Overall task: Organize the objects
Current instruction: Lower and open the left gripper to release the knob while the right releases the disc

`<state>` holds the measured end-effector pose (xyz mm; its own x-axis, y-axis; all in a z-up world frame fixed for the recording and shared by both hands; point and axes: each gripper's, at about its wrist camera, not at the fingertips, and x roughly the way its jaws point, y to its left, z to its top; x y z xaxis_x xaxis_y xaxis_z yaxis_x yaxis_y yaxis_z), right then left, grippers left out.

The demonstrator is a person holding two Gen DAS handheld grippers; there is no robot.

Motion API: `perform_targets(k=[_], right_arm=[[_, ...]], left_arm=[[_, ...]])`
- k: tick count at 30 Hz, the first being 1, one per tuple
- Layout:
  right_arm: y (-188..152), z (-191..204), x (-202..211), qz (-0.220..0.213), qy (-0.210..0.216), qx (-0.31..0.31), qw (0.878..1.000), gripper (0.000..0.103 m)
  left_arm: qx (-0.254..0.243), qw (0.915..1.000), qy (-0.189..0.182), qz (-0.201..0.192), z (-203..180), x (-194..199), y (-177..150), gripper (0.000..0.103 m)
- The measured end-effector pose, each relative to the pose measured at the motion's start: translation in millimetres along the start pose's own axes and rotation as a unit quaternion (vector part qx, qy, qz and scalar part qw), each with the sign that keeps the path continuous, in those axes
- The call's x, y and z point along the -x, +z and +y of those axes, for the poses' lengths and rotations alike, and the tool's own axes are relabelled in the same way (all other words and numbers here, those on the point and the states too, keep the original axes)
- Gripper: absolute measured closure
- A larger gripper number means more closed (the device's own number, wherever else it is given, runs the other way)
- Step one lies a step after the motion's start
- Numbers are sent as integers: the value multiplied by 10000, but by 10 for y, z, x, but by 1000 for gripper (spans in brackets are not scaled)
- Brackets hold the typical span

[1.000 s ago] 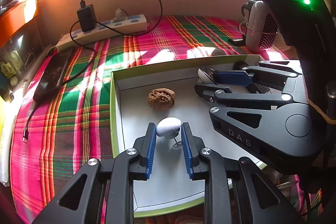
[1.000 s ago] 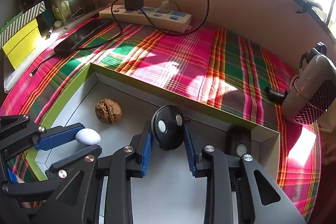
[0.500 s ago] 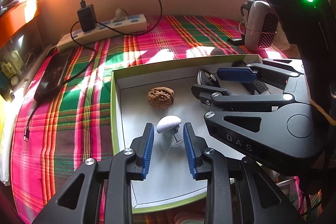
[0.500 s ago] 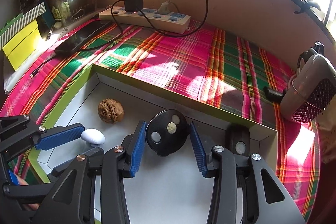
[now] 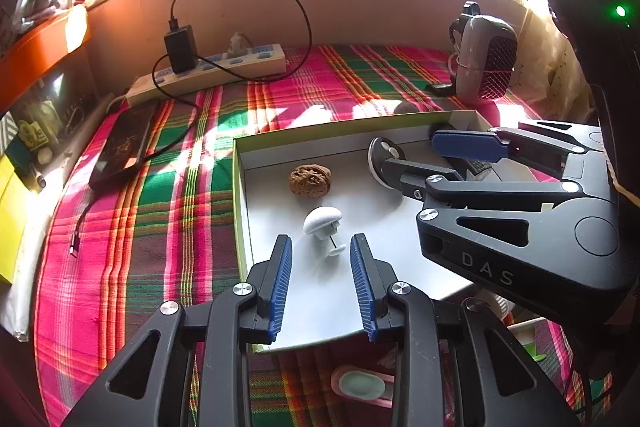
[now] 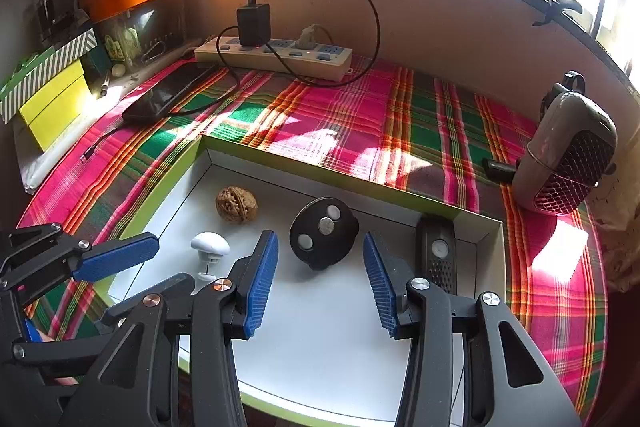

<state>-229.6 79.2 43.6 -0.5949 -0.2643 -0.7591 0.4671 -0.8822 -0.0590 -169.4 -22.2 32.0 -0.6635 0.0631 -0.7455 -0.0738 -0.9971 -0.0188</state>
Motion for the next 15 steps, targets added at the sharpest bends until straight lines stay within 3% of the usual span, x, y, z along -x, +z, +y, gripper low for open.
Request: perform_targets(k=[15], right_arm=[[-341, 154, 497, -311, -24, -385, 9988, 57]], left_arm=[[-23, 9996, 73, -276, -6, 455, -279, 75]])
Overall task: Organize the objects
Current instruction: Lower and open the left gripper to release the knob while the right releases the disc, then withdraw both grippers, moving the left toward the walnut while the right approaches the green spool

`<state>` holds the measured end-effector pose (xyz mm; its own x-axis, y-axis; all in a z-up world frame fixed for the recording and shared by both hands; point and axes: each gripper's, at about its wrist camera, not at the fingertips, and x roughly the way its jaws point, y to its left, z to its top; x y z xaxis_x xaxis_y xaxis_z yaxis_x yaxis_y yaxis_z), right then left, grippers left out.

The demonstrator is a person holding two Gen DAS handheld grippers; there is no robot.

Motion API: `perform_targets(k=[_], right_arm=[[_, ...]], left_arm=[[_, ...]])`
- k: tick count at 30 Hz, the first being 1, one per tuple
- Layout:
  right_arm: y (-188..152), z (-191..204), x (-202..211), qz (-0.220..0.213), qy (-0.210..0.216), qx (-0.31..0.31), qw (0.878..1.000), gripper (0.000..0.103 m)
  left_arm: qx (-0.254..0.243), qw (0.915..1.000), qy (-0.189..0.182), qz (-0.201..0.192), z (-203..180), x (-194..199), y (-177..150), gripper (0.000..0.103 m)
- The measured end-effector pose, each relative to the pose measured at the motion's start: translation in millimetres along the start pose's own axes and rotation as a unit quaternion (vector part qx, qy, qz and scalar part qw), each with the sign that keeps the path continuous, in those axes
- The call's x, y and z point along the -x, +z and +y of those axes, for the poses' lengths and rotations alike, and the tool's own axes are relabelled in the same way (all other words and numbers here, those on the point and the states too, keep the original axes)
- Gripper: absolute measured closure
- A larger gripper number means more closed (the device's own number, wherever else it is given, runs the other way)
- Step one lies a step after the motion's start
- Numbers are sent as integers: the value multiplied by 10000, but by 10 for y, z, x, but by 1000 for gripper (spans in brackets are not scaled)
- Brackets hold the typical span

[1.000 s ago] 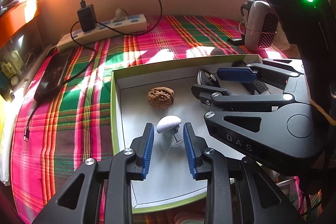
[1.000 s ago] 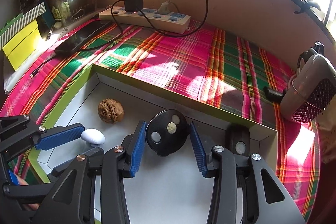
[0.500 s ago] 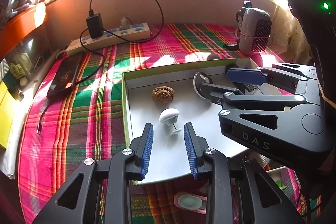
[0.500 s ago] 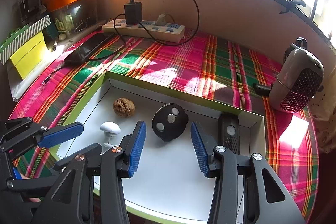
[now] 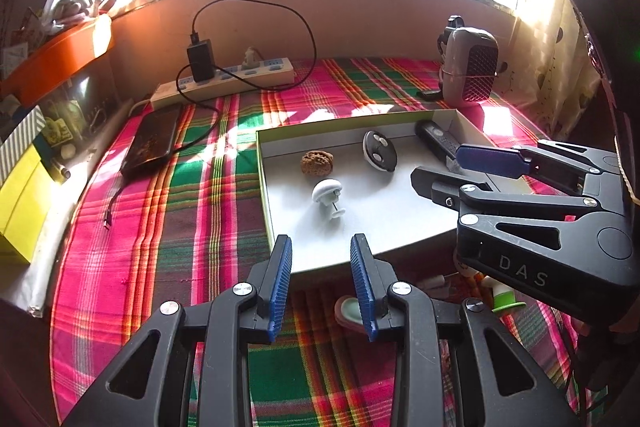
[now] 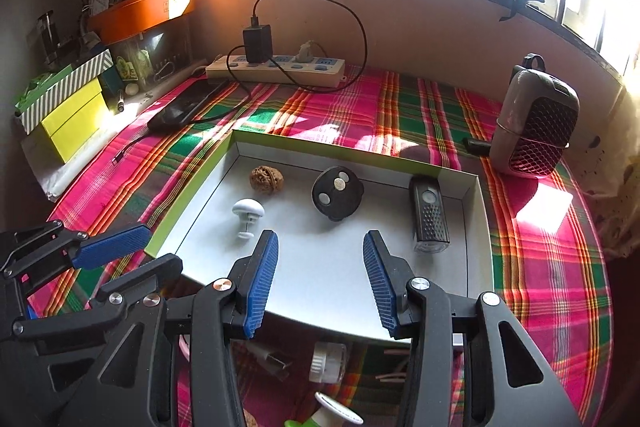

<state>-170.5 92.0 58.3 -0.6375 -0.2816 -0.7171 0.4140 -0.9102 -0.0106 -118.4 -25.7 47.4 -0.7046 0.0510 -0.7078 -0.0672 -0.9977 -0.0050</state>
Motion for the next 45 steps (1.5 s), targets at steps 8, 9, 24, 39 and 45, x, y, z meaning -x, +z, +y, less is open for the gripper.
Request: perform_targets(k=[8, 9, 24, 39, 45], right_arm=[[-245, 3, 282, -154, -65, -159, 9997, 57], [-276, -1, 311, -159, -78, -187, 9997, 57], [-794, -195, 674, -287, -405, -620, 9968, 57], [-1116, -371, 775, -199, -396, -895, 9950, 57], [-1161, -446, 794, -198, -412, -1015, 9938, 56]], left_arm=[[112, 9998, -145, -93, 42, 196, -175, 75], [124, 9997, -177, -92, 45, 210, -193, 75], [-217, 9935, -1121, 31, -288, 338, -460, 72], [-309, 9897, -1365, 296, -526, 203, -543, 70], [-318, 9890, -1382, 421, -602, 107, -537, 70]])
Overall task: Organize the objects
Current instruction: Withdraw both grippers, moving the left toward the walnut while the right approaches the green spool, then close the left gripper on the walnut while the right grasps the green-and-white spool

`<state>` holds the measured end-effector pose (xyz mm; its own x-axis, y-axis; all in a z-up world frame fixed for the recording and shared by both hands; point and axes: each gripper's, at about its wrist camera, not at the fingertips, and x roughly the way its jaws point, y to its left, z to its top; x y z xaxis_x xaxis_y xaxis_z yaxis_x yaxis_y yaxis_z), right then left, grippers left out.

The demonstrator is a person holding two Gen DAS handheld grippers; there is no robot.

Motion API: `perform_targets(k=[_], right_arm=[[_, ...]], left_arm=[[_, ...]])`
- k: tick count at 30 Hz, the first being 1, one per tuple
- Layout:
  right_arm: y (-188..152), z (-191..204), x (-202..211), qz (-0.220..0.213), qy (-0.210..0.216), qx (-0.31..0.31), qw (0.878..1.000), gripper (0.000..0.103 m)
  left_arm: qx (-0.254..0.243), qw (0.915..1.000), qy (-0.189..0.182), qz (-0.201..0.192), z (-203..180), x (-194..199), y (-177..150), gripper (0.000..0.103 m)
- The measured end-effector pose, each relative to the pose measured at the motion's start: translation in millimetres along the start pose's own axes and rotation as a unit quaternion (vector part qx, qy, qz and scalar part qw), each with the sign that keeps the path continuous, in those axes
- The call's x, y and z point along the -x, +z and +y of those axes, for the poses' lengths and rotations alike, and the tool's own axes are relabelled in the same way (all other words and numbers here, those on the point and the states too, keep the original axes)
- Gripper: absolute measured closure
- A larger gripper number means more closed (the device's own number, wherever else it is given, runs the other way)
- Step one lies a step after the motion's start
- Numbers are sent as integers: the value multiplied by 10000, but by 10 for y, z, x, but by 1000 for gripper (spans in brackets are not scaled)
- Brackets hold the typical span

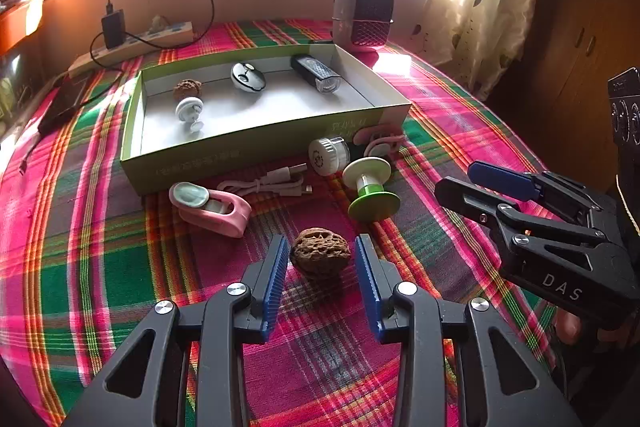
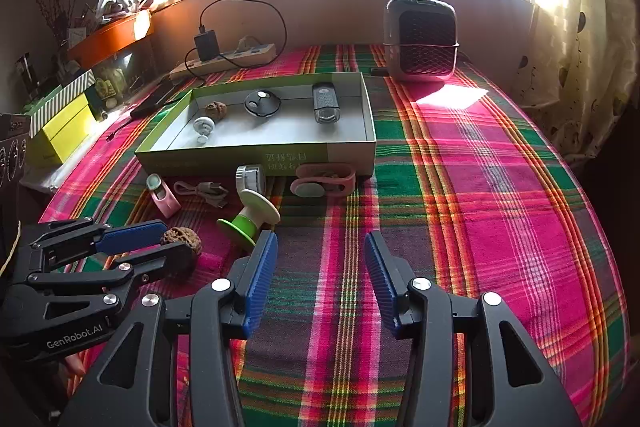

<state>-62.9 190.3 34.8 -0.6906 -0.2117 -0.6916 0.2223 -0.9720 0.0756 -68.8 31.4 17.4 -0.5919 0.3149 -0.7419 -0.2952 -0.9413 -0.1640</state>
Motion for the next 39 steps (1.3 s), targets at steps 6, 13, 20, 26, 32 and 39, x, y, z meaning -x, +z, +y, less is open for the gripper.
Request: perform_targets(k=[6, 13, 20, 26, 32, 39], right_arm=[[-18, -29, -2, 20, -25, -28, 10000, 55], [-26, -15, -14, 64, -14, 5, 10000, 53], [-24, 37, -32, 89, -17, 68, 9999, 53], [-3, 72, -17, 77, 13, 53, 10000, 53], [65, 228, -64, 104, 176, 171, 9996, 53], [133, 361, -197, 201, 342, 161, 9991, 53]], left_arm=[[58, 9999, 60, 94, 2, -88, 11, 70], [96, 9999, 62, 119, 9, -117, 5, 70], [135, 9998, 36, 107, 33, -108, 7, 71], [201, 9997, 117, 77, 83, -87, 0, 72], [281, 9994, 191, 53, 168, -37, -33, 72], [344, 9990, 276, 23, 275, 22, -79, 72]])
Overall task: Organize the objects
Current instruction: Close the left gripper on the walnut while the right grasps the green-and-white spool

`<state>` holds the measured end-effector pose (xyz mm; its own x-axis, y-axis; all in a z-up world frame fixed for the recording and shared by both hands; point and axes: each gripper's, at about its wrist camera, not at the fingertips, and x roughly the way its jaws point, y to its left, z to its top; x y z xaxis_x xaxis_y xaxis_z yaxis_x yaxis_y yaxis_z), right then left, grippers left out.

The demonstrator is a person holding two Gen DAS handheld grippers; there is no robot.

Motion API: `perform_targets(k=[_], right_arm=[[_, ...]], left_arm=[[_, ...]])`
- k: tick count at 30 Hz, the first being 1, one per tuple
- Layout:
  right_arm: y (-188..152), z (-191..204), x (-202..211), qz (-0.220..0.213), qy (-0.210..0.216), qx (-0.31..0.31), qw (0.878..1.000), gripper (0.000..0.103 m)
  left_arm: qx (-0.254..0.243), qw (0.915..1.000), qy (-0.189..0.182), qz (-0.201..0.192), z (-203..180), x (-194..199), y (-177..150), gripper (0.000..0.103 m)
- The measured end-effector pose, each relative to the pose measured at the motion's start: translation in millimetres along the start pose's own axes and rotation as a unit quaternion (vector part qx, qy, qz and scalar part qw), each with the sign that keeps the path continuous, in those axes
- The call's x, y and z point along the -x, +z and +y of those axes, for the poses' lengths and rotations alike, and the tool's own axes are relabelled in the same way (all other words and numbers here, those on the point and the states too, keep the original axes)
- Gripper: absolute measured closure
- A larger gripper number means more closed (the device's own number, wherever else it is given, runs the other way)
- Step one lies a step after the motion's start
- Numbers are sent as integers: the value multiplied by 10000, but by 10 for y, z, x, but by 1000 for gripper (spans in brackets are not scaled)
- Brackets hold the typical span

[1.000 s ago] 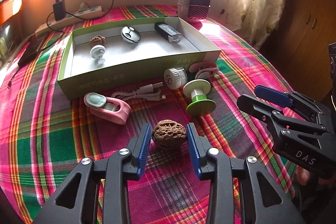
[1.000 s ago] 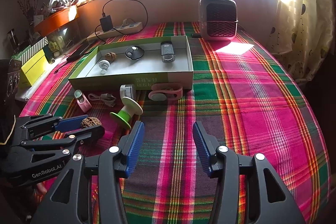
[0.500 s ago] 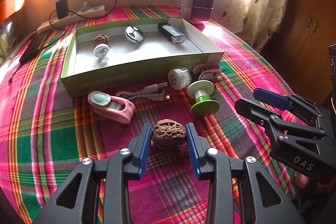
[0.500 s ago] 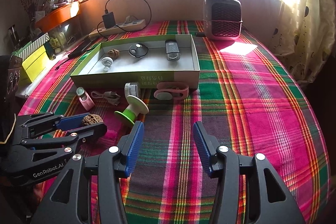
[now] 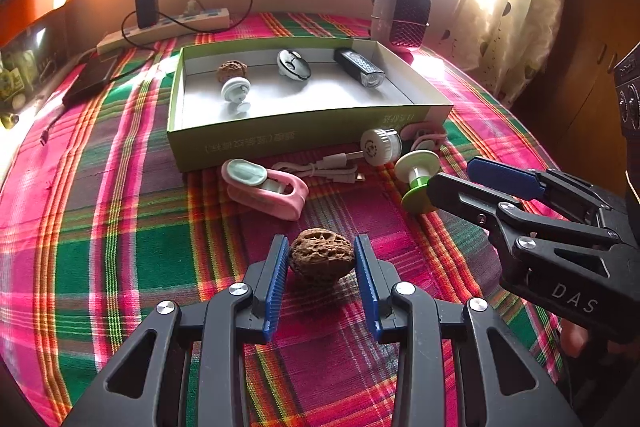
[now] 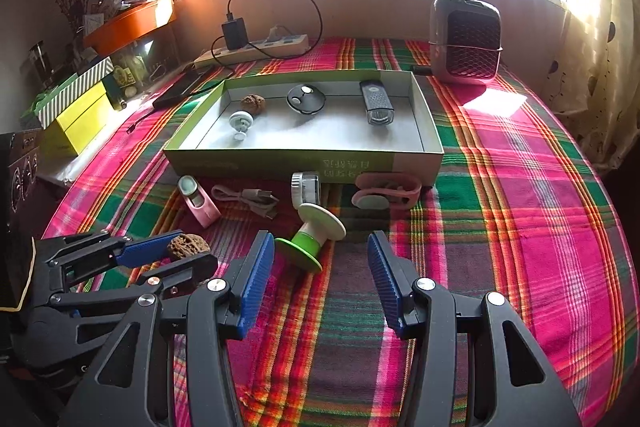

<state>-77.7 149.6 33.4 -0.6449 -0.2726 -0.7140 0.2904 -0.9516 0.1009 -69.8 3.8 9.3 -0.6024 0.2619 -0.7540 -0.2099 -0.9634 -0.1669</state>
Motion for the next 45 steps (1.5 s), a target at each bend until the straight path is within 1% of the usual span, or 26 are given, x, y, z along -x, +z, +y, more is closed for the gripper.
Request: perform_targets(k=[3, 10, 21, 25, 34, 41, 43, 45], right_arm=[[32, 14, -58, 33, 44, -96, 9999, 53], [71, 77, -185, 142, -74, -40, 9999, 53], [69, 68, -301, 286, -459, 63, 9985, 53], [62, 39, -329, 363, -488, 19, 9981, 53], [56, -45, -323, 386, -548, -177, 9976, 53], [48, -34, -298, 344, -528, -113, 9979, 53], [43, -32, -293, 337, -502, -102, 9981, 59], [42, -34, -293, 337, -501, -102, 9981, 59]], left_arm=[[39, 10000, 13, -14, 46, 14, -9, 72], [59, 10000, 1, -32, 88, 19, -6, 72], [72, 10000, -21, -34, 90, 15, 3, 72], [71, 10000, -18, -34, 89, 16, 4, 72], [71, 10000, -18, -35, 90, 16, 6, 72], [70, 10000, -19, -36, 90, 17, 6, 72], [68, 10000, -17, -36, 89, 17, 7, 72], [69, 10000, -18, -37, 89, 18, 6, 72]])
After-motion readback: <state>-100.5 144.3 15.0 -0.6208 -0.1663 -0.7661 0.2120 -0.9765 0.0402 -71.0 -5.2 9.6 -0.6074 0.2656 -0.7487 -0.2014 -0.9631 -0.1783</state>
